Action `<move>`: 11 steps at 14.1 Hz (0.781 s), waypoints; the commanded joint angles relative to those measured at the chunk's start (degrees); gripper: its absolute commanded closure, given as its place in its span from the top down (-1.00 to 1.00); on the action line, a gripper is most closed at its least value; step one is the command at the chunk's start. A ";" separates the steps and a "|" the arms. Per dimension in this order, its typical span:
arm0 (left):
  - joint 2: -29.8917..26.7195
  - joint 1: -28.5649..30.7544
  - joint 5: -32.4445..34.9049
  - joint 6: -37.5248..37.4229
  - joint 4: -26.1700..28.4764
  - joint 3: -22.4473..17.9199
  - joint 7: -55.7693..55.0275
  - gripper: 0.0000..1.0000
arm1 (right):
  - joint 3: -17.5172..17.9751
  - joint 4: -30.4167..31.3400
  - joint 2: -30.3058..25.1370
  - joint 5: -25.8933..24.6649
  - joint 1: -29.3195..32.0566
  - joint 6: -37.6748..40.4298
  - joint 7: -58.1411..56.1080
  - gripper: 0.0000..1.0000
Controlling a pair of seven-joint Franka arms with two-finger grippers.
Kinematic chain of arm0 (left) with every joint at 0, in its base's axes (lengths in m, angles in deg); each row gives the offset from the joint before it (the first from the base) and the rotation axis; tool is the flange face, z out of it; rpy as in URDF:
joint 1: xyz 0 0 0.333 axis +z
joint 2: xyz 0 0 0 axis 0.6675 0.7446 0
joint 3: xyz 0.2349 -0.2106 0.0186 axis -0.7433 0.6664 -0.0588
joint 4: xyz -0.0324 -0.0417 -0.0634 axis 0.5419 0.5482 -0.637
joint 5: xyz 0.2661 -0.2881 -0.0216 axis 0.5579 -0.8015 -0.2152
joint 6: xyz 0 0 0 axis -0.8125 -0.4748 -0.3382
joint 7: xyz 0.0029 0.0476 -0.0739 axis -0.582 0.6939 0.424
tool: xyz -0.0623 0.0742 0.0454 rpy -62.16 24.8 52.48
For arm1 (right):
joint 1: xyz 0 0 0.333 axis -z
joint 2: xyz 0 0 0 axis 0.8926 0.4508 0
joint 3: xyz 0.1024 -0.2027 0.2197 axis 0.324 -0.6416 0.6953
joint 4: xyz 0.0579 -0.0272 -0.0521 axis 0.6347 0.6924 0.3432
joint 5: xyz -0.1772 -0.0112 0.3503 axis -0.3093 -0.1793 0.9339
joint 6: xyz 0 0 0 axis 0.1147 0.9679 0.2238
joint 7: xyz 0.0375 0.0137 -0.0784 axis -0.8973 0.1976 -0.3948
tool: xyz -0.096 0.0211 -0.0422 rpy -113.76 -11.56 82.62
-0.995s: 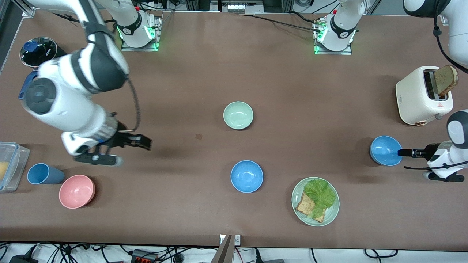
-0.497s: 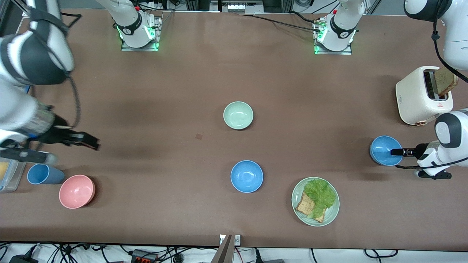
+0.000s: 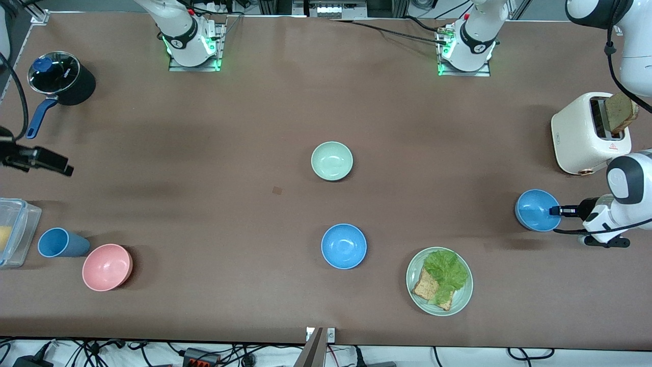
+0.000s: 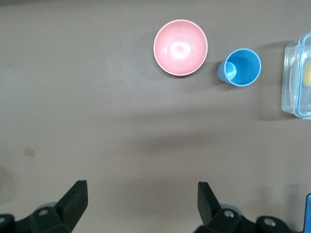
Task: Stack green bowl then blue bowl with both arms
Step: 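Grasp the blue bowl rim with the left gripper and lift it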
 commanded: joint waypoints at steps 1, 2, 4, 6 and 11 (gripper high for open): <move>-1.84 1.05 -0.08 0.07 1.39 2.40 0.40 -0.97 | 0.26 1.74 -0.58 -0.46 0.05 0.10 -0.71 1.00; -1.93 1.05 -1.56 -0.45 1.39 2.49 0.48 -0.99 | 0.26 3.49 -2.07 -0.73 -0.04 -0.25 -0.71 1.00; -1.93 1.05 -2.11 -1.07 1.39 2.58 1.09 -0.99 | 0.26 7.18 -4.35 -2.04 -0.04 -2.36 -0.98 1.00; -2.89 1.22 -2.19 -3.17 1.39 4.07 1.09 -1.00 | 0.26 11.74 -7.16 -2.05 -0.13 -4.46 -1.24 1.00; -9.90 1.05 -7.36 -11.88 1.91 5.92 1.00 -1.00 | 0.53 20.29 -12.45 -2.31 -0.39 -11.16 -1.86 1.00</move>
